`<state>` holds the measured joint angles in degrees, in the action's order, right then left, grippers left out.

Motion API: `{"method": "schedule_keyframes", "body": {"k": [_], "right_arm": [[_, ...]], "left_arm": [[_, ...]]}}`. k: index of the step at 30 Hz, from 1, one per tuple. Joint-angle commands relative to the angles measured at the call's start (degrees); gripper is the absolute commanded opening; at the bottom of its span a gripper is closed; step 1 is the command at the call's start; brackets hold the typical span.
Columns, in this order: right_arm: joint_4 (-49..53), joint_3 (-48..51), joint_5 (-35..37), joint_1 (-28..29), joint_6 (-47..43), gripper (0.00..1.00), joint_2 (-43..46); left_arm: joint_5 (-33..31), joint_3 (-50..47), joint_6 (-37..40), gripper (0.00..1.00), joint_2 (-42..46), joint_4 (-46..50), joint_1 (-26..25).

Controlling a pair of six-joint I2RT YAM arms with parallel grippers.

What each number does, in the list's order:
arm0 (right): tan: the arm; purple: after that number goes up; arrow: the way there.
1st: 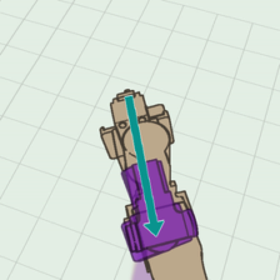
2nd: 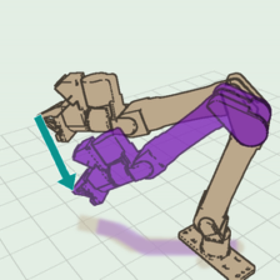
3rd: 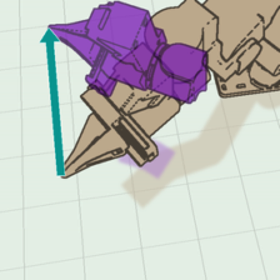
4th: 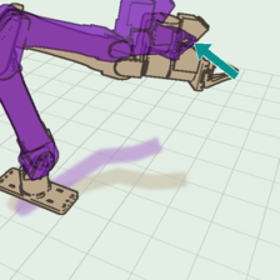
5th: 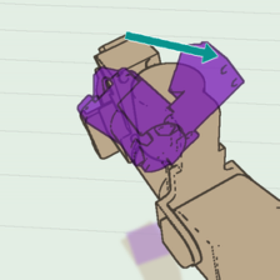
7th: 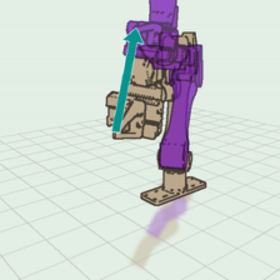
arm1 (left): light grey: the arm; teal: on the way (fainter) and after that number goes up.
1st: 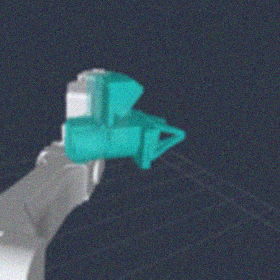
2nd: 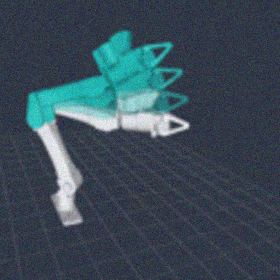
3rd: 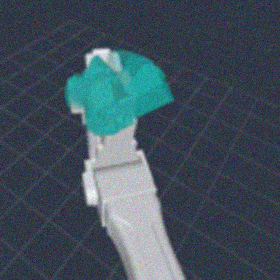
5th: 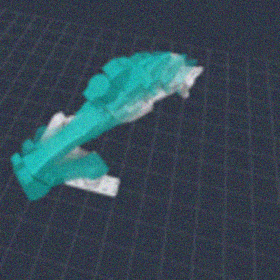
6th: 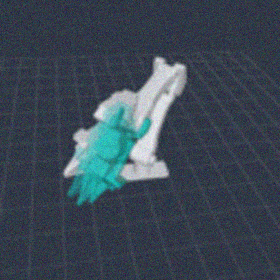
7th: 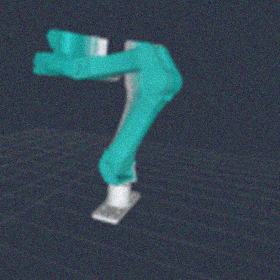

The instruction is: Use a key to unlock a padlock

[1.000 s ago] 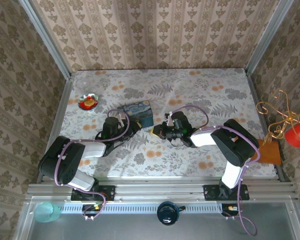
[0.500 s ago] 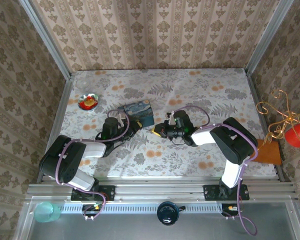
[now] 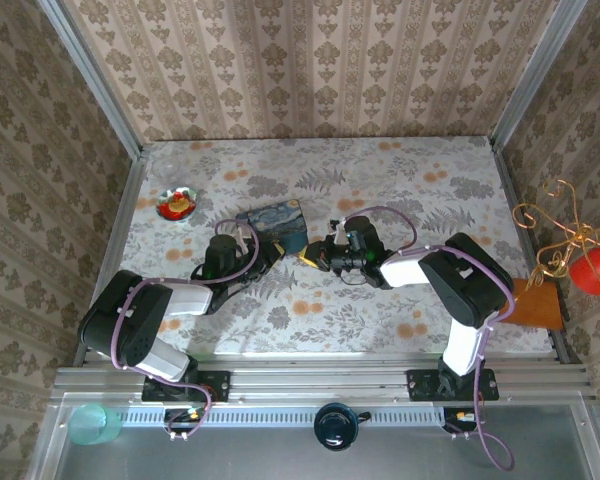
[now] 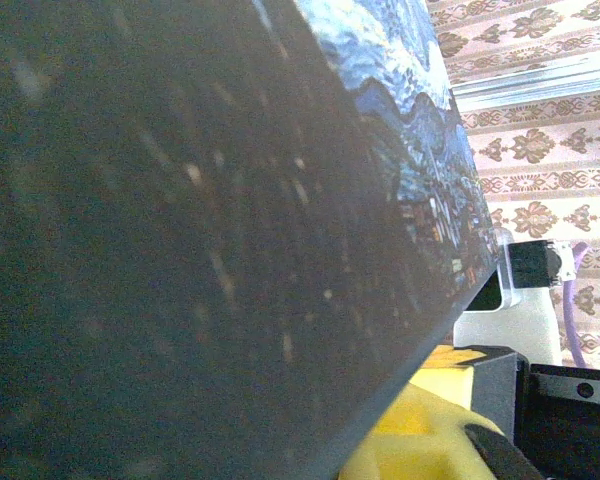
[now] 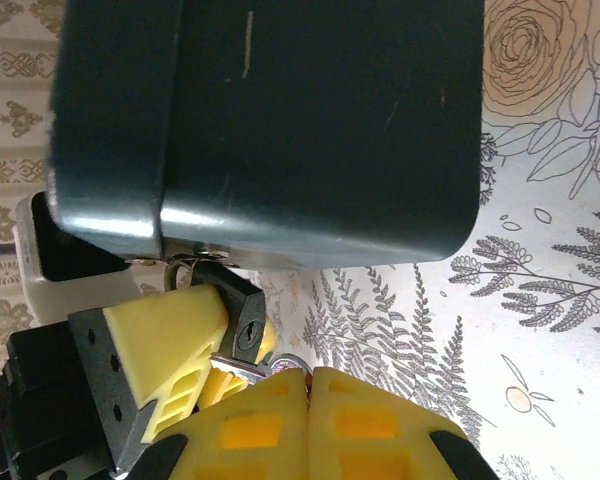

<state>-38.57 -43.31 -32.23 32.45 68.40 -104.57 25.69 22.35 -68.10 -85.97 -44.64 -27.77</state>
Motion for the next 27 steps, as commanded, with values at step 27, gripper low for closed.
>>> {"method": "schedule_keyframes", "body": {"k": [27], "right_arm": [[-3.4, 0.6, 1.8, 0.0, 4.0, 0.00, -2.8]], "left_arm": [[1.2, 0.8, -1.6, 0.02, 0.3, -4.3, -1.9]]}}
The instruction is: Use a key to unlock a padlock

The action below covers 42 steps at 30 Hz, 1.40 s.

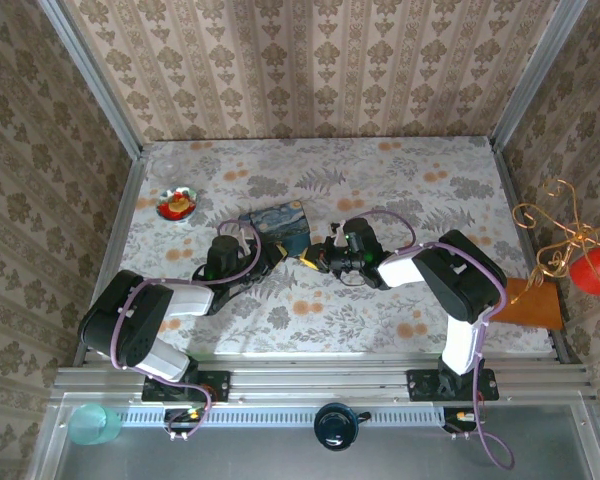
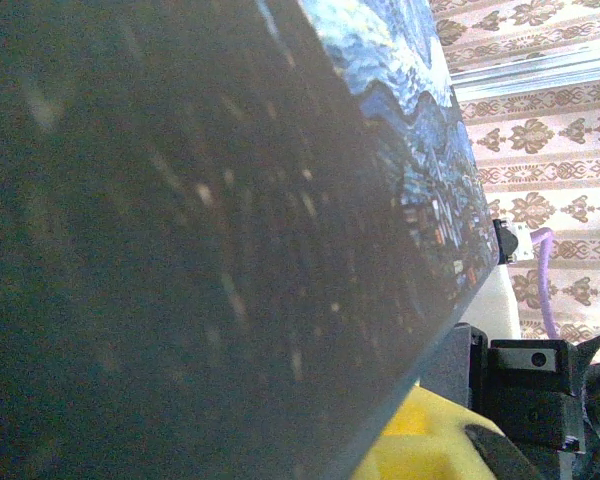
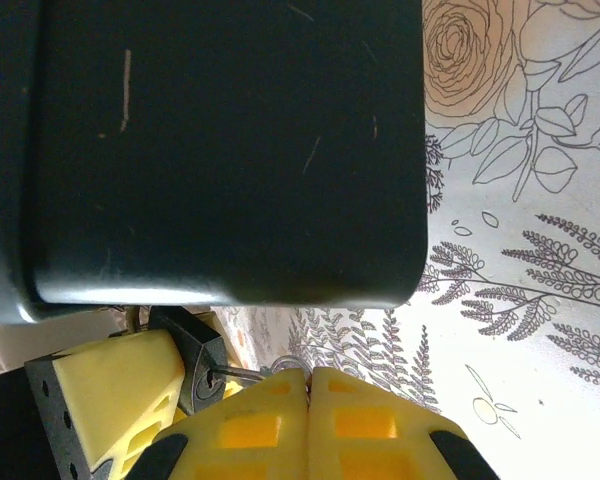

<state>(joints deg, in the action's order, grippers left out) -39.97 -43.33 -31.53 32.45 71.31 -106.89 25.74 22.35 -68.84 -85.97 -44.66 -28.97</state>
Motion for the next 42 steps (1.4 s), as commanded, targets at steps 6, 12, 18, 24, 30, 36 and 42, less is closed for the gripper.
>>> {"method": "schedule_keyframes", "body": {"k": [6, 12, 18, 24, 30, 36, 42], "right_arm": [[-2.5, 1.1, 1.5, 0.0, 1.1, 0.00, -0.4], [-3.5, 1.4, 1.5, 0.1, 1.6, 0.00, -0.8], [-4.1, 1.5, 1.4, 0.2, 1.8, 0.00, -0.6], [-4.3, 1.5, 1.4, 0.5, 2.1, 0.00, -0.5], [-4.9, 1.7, 1.5, 1.0, 2.4, 0.00, -0.3], [-6.0, 2.2, 2.3, 1.7, 2.3, 0.00, 0.3], [-7.2, 2.5, 3.1, 2.4, 2.2, 0.00, 0.9]], "left_arm": [[0.8, 0.7, -0.8, 0.02, 0.1, -4.3, -1.1], [0.5, 0.8, -0.9, 0.02, 0.0, -4.4, -1.3], [0.5, 1.1, -1.0, 0.02, -0.6, -4.9, -1.4], [0.5, 1.2, -1.5, 0.02, -1.9, -6.3, -1.6], [0.4, 1.0, -1.9, 0.02, -2.5, -7.0, -1.6], [-0.1, 0.9, -1.9, 0.01, -2.5, -6.5, -1.6], [-0.2, 0.9, -1.8, 0.01, -2.5, -6.2, -1.6]]}}
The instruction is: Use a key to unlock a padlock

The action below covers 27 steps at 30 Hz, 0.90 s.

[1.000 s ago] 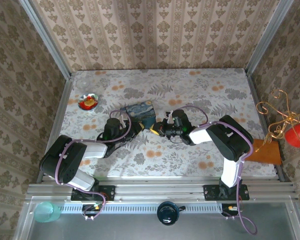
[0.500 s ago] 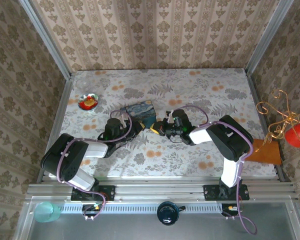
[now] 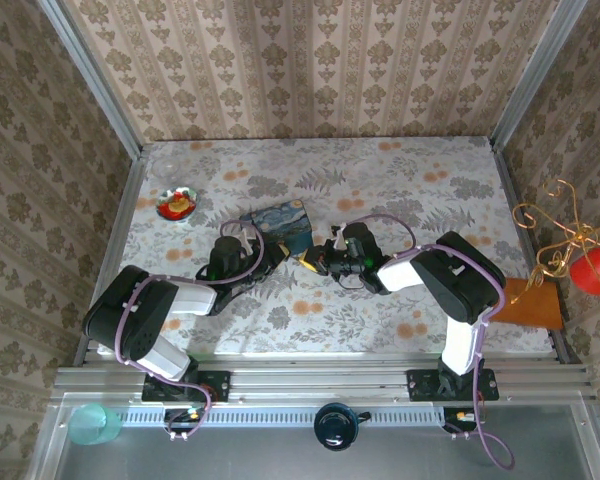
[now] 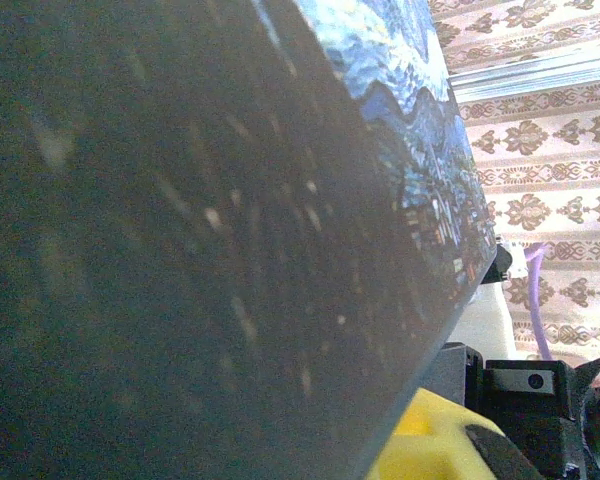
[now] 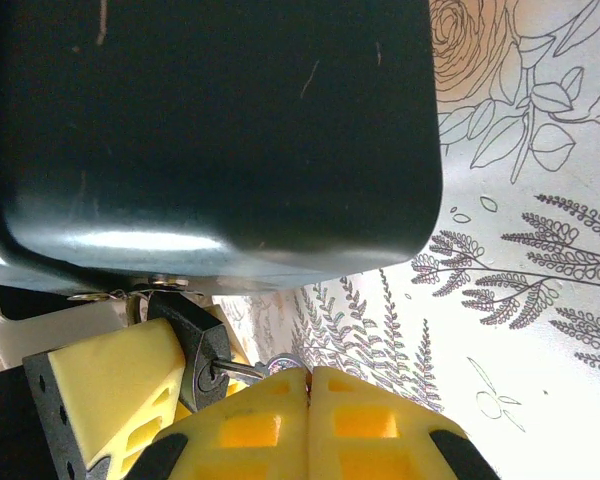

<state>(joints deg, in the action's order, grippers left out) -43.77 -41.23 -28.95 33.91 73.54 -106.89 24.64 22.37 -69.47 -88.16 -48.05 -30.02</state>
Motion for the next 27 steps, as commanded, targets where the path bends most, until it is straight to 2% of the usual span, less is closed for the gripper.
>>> {"method": "schedule_keyframes", "body": {"k": [1, 27], "right_arm": [[-3.4, 0.5, 0.6, 0.9, -0.1, 0.00, 1.0], [-5.7, 0.8, 0.6, 1.2, -0.2, 0.00, 1.5]], "left_arm": [[0.9, 0.9, -1.1, 0.01, -0.4, -2.8, -0.6], [0.9, 1.8, -0.5, 0.01, -1.2, -0.6, -0.7]]}}
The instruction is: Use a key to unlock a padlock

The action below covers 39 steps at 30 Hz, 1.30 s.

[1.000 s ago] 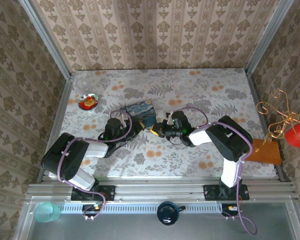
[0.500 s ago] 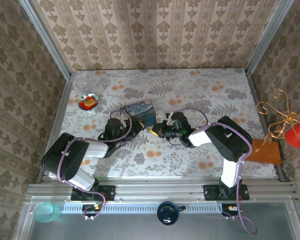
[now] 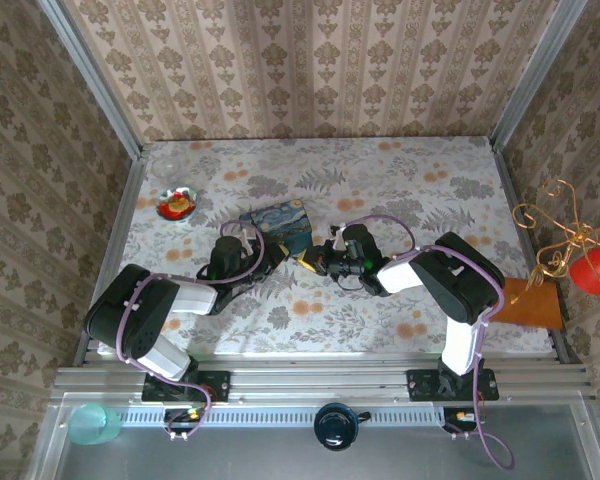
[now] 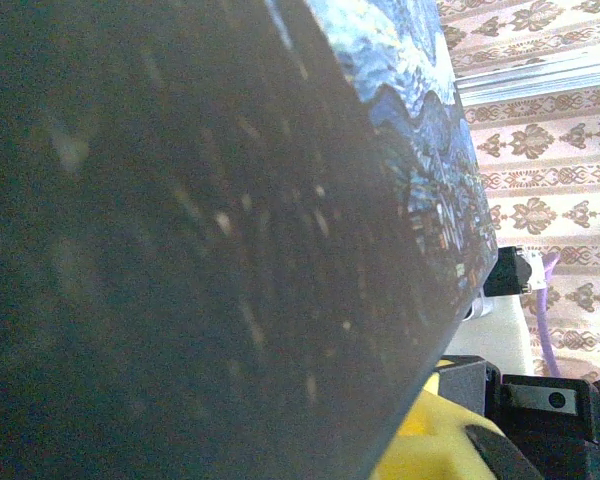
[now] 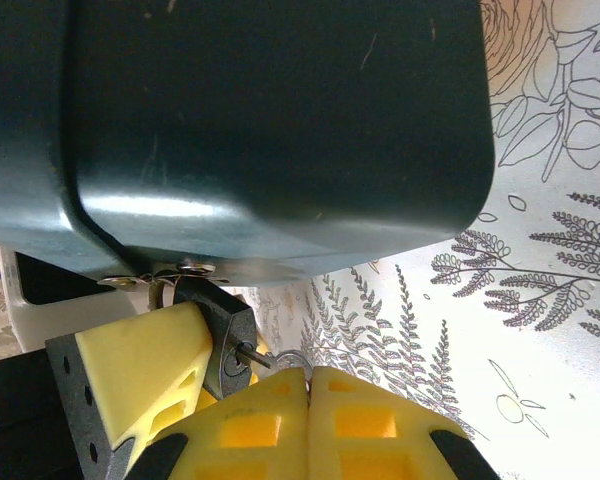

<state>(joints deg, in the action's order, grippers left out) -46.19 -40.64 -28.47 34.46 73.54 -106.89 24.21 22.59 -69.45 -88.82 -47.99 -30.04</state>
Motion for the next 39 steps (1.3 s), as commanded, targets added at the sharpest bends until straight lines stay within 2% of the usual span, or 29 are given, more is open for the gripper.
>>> {"method": "schedule_keyframes", "body": {"k": [1, 16, 32, 36, 39], "right_arm": [[-3.3, 0.2, 0.1, 0.7, -0.2, 0.00, 1.5], [-3.3, -2.2, -0.6, 2.0, -0.5, 0.00, 1.6], [-2.7, -1.8, -0.1, 0.9, -2.1, 0.00, 1.1], [2.3, -0.9, 1.1, 0.5, -6.6, 0.18, 3.8], [11.2, -0.8, 3.9, 0.6, -14.8, 0.29, 7.9]], "left_arm": [[1.4, 1.6, -0.4, 0.01, -0.5, -0.6, -0.7], [1.6, 3.0, 0.0, 0.01, -2.0, 1.0, -2.2], [1.7, 5.6, 1.4, 0.01, -1.6, 7.1, -4.1], [-0.2, 5.6, 2.1, 0.00, -0.2, 9.1, -3.7], [-1.2, 6.3, 3.6, 0.00, 1.1, 13.4, -2.8]]}}
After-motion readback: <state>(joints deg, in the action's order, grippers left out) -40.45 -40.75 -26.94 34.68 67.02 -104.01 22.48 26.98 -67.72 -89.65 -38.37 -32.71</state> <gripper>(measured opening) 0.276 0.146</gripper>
